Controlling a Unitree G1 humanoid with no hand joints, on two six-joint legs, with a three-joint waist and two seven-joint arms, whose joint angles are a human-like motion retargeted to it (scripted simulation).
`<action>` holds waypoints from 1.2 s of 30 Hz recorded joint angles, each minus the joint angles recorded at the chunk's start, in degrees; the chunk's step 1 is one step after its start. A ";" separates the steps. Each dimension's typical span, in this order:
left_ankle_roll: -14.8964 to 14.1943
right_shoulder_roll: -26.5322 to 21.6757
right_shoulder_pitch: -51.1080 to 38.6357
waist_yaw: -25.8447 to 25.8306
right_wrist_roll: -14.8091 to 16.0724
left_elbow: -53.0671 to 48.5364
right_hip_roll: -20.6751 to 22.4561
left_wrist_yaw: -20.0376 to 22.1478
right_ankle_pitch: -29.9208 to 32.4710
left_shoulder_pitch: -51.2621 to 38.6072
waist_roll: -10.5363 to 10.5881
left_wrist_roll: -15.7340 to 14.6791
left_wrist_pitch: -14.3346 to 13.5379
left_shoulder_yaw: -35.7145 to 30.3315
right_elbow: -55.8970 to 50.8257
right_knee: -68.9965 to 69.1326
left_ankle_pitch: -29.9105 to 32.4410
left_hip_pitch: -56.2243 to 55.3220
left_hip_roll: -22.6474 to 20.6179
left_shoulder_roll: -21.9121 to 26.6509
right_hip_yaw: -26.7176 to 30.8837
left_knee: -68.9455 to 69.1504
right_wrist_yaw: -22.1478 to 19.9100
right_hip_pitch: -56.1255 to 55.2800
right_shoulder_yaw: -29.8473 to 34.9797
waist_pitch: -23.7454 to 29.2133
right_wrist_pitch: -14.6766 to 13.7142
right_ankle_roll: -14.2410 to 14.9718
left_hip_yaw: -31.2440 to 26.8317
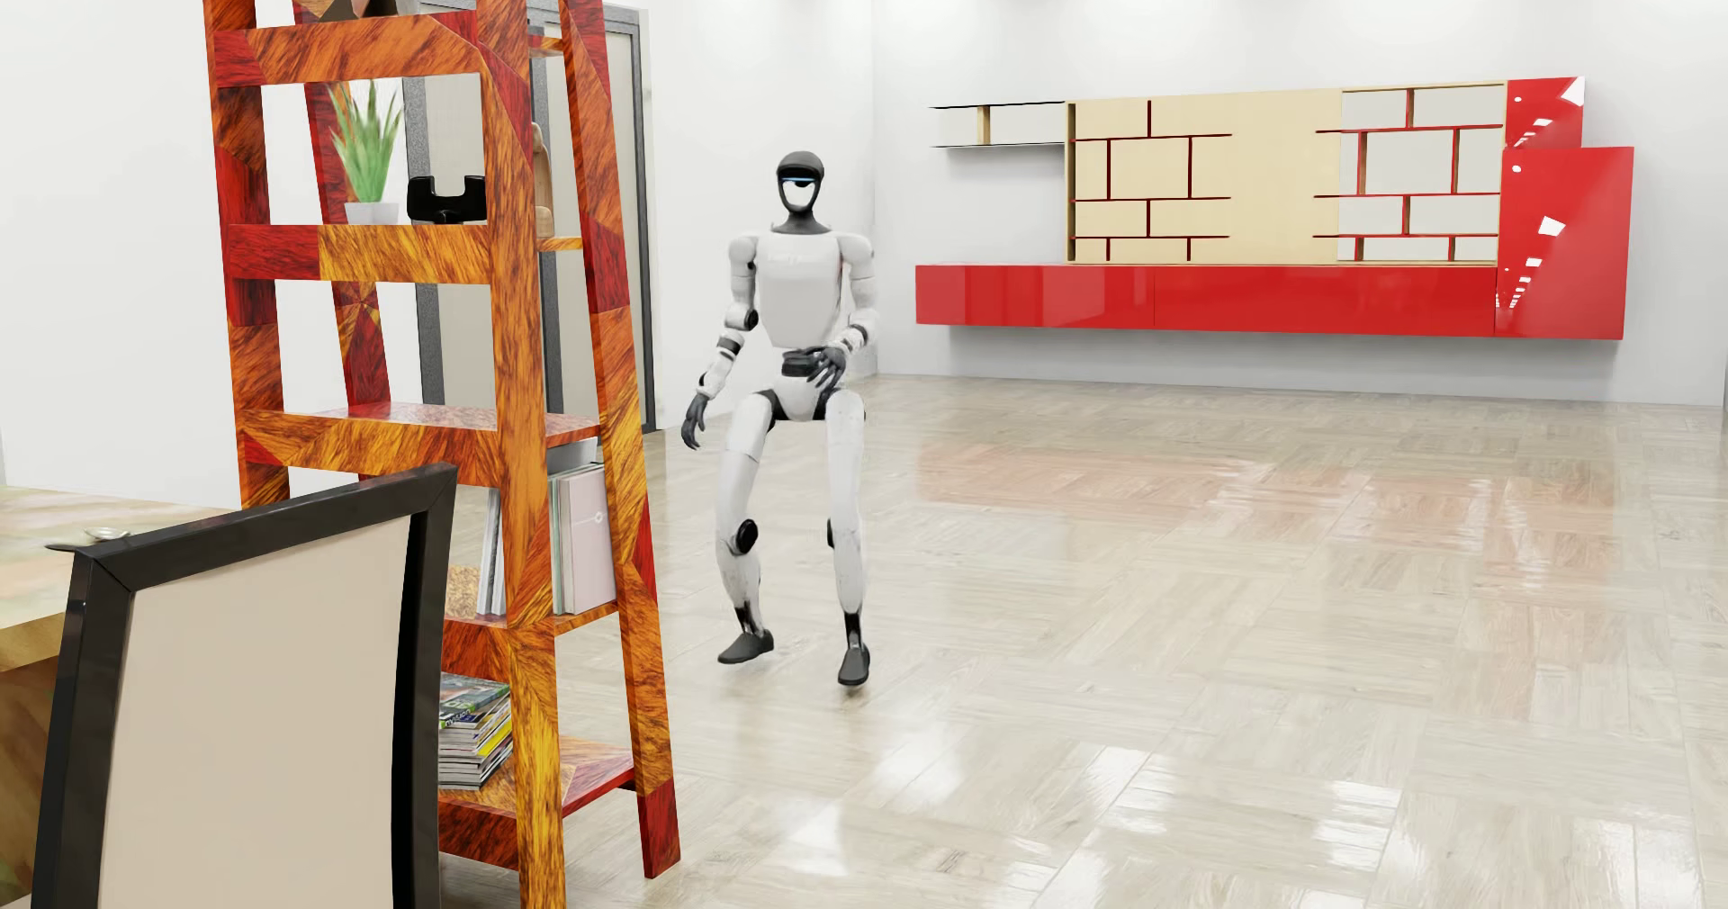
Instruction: Walk towards the shelves
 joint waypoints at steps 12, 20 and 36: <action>-2.75 1.14 -8.55 0.41 -1.10 40.47 9.72 -12.44 5.61 12.90 5.34 0.62 19.82 -3.09 0.04 -20.51 -9.41 15.20 9.37 -0.01 5.12 -6.93 -0.21 9.98 4.16 -2.35 -4.23 -0.69 10.63; -1.67 2.50 -1.86 1.32 -0.89 40.39 8.61 -10.83 4.36 15.51 5.79 -2.05 18.73 -4.57 6.13 -18.65 -10.51 18.55 8.65 0.98 7.88 -9.38 0.57 9.75 -1.03 -2.94 1.48 0.39 14.63; -0.38 2.02 -1.34 0.70 -3.61 32.11 6.76 -3.84 4.19 8.48 3.49 -2.60 13.81 -4.68 -1.47 -17.91 -12.64 17.92 7.18 1.58 8.83 -7.75 2.89 8.78 2.55 -2.60 -3.13 1.86 16.02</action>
